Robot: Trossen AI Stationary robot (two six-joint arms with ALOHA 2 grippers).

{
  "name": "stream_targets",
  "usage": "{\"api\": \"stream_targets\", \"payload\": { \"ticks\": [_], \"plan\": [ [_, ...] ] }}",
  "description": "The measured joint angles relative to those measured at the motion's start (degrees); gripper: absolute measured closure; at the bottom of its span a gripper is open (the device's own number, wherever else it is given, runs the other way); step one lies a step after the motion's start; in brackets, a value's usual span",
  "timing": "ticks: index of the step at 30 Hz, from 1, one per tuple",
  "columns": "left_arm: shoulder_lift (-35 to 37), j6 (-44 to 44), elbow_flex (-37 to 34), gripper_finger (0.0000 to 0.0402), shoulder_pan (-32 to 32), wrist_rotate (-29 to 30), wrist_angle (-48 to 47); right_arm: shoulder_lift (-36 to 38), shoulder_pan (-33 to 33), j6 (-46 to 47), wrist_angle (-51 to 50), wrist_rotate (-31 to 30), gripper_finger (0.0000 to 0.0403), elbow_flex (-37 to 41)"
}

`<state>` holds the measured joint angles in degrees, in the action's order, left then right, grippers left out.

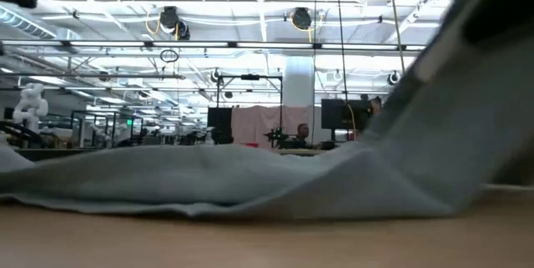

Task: Roll towel
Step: Fold the gray towel on the table

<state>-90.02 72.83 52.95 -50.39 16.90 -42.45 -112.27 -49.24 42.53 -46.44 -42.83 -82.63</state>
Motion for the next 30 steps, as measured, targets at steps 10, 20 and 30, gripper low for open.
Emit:
{"api": "stream_targets", "payload": {
  "ticks": [10,20,30],
  "plan": [
    [-0.4,-1.2,0.0,0.0388,-0.4,3.1,-4.1,-0.2,-8.0,14.2,-1.8,-4.7,0.0403,6.4],
    [-0.7,0.5,0.0,0.0388,6.0,20.4,-11.7,-0.2,-4.5,26.2,-25.8,-19.4,0.0403,9.5],
    [0.9,10.6,0.0,0.0388,14.6,29.1,-28.0,7.2,5.4,28.2,-40.5,-29.4,0.0403,10.6]
  ]
}}
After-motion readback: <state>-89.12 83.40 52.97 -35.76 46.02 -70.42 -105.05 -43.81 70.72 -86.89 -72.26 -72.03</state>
